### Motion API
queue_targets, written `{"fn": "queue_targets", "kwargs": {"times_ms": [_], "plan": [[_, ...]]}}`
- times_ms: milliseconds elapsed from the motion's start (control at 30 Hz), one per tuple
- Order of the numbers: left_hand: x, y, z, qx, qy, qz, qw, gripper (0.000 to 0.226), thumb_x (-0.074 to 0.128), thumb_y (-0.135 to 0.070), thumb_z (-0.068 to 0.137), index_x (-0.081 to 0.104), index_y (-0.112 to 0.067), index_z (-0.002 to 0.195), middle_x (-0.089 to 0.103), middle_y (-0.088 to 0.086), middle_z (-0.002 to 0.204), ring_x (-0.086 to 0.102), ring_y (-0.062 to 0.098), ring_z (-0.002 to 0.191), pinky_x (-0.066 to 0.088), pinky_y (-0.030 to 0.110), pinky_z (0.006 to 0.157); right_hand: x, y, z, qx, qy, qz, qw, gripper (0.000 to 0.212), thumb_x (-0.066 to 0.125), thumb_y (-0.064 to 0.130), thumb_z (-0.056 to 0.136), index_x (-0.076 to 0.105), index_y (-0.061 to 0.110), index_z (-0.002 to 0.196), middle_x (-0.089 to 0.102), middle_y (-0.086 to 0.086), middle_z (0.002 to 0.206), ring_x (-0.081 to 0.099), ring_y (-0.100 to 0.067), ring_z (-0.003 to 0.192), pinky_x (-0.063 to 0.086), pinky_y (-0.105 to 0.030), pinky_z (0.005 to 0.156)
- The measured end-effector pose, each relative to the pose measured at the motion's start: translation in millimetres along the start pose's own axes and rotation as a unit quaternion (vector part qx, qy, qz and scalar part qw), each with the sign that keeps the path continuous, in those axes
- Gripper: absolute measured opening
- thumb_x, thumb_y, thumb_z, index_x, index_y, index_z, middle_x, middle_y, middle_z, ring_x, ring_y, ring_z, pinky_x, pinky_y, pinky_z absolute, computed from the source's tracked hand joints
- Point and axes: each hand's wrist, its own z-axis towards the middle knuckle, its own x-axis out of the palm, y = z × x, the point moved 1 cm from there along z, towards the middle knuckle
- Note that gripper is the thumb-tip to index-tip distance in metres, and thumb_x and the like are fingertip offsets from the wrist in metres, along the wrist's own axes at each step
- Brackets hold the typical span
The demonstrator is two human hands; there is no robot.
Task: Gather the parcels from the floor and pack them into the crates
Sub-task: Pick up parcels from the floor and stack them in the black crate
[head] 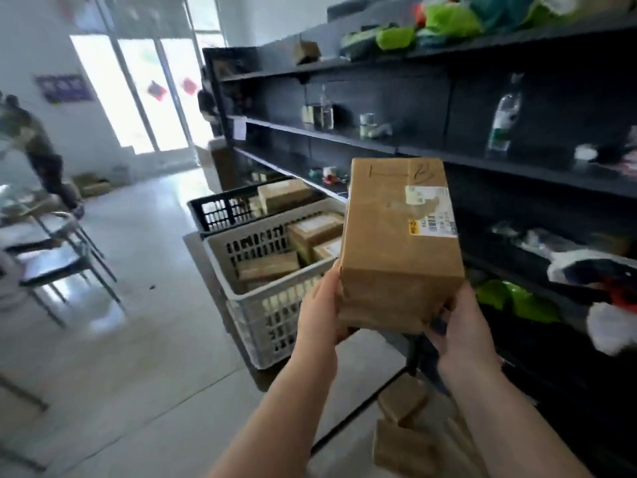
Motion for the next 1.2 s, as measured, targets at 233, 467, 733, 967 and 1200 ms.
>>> {"fn": "queue_targets", "kwargs": {"times_ms": [233, 467, 733, 967, 1200], "plan": [[-173, -64, 17, 0.086, -0.044, -0.005, 0.995, 0.035, 0.055, -0.047, 0.084, 0.072, -0.031, 0.059, 0.065, -0.018, 0.051, 0.060, -0.002, 0.043, 0.044, 0.012, 0.037, 169, -72, -17, 0.049, 0.090, 0.022, 0.994, 0.024, 0.047, 0.048, 0.091, 0.067, 0.052, 0.079, 0.070, 0.021, 0.069, 0.061, -0.005, 0.082, 0.049, -0.032, 0.070], [-282, -111, 71, 0.128, -0.071, 0.025, 0.989, 0.044, 0.047, -0.045, 0.089, 0.066, -0.049, 0.050, 0.063, -0.025, 0.050, 0.060, -0.005, 0.044, 0.042, 0.010, 0.037, 299, -129, 0, 0.027, 0.120, 0.004, 0.992, 0.053, 0.037, 0.041, 0.097, 0.066, 0.052, 0.054, 0.065, 0.029, 0.058, 0.061, 0.011, 0.055, 0.043, -0.027, 0.064], [-340, -154, 189, 0.113, -0.103, -0.004, 0.988, 0.042, 0.047, -0.050, 0.088, 0.069, -0.031, 0.057, 0.061, -0.025, 0.046, 0.064, 0.005, 0.052, 0.044, 0.025, 0.055, 410, -166, 85, 0.020, 0.127, -0.009, 0.992, 0.043, 0.044, 0.049, 0.091, 0.065, 0.056, 0.055, 0.066, 0.027, 0.061, 0.058, -0.003, 0.082, 0.045, -0.030, 0.070], [-382, -200, 307, 0.107, -0.133, -0.012, 0.985, 0.026, 0.048, -0.049, 0.088, 0.060, -0.030, 0.073, 0.060, -0.025, 0.046, 0.060, 0.009, 0.066, 0.047, 0.024, 0.053, 498, -191, 173, 0.003, 0.131, -0.004, 0.991, 0.047, 0.038, 0.042, 0.095, 0.066, 0.055, 0.059, 0.065, 0.030, 0.063, 0.063, 0.004, 0.071, 0.045, -0.028, 0.069], [-417, -226, 416, 0.078, -0.057, -0.029, 0.995, 0.038, 0.053, -0.043, 0.087, 0.065, -0.023, 0.057, 0.059, -0.014, 0.042, 0.060, 0.004, 0.042, 0.047, 0.015, 0.040, 566, -220, 245, -0.007, 0.074, -0.016, 0.997, 0.049, 0.038, 0.040, 0.094, 0.069, 0.045, 0.057, 0.068, 0.020, 0.060, 0.063, 0.005, 0.054, 0.048, -0.016, 0.042]]}}
